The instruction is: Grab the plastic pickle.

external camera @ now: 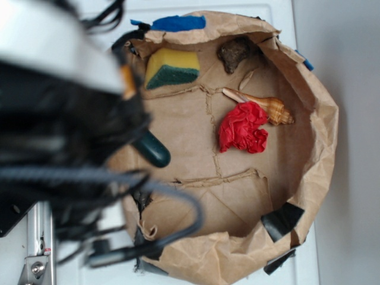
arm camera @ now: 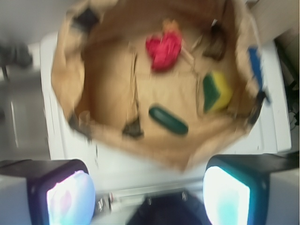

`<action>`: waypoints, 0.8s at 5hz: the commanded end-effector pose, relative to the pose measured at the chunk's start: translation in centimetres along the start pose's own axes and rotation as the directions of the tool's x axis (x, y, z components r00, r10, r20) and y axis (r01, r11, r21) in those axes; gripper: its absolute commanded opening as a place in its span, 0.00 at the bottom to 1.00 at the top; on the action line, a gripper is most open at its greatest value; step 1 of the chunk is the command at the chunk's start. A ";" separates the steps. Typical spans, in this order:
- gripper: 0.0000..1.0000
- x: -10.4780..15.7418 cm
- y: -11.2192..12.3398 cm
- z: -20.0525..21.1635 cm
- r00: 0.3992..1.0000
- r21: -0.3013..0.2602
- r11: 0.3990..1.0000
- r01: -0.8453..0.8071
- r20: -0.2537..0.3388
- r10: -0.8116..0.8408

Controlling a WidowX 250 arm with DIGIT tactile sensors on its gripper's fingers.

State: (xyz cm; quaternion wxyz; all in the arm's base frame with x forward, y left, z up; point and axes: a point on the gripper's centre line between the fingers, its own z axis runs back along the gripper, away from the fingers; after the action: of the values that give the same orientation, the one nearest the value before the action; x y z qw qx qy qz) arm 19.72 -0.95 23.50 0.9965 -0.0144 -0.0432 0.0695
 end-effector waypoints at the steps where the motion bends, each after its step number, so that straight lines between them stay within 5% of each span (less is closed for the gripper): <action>1: 1.00 4.5 0.3 -1.3 0.932 0.044 0.931 0.361 -0.009 -0.361; 2: 1.00 3.9 0.1 -2.7 0.817 -0.037 0.817 0.575 -0.014 -0.576; 4: 1.00 3.9 0.1 -2.7 0.817 -0.037 0.817 0.575 -0.014 -0.576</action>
State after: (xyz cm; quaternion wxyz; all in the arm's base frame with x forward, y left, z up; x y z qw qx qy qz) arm 23.81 -0.47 20.33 0.9681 -0.0214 -0.0178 -0.2490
